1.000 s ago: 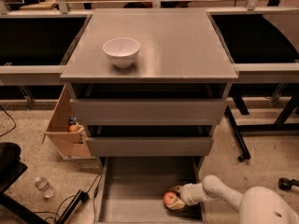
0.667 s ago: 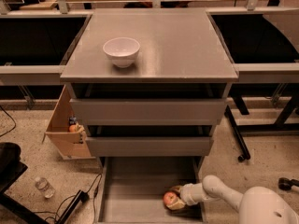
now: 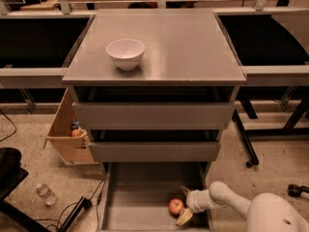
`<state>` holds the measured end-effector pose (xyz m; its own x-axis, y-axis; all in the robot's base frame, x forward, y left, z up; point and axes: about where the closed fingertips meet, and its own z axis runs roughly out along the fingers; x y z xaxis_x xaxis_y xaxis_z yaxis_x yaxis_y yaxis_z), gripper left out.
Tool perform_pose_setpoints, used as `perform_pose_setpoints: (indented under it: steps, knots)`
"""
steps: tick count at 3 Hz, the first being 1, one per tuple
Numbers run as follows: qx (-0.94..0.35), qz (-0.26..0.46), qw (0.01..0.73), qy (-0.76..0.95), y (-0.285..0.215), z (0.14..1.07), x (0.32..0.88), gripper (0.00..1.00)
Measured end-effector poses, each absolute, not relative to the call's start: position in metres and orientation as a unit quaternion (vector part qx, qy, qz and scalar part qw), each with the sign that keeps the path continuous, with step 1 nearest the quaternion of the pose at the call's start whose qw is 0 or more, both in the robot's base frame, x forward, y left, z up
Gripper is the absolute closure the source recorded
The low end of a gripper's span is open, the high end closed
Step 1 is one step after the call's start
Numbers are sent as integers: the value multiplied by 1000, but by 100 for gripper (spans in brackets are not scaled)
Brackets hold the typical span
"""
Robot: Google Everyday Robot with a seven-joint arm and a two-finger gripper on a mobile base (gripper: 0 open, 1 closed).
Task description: Pick apple from bottom drawer and place on counter
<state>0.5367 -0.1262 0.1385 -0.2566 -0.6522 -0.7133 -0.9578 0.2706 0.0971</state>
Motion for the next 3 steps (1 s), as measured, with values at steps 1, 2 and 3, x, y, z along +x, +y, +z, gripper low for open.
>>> perform_pose_setpoints:
  steps: [1, 2, 3]
  knots:
    - [-549, 271, 279, 740, -123, 134, 534, 0]
    - [-556, 269, 275, 737, -121, 129, 533, 3]
    - [-556, 269, 275, 737, -121, 129, 533, 26]
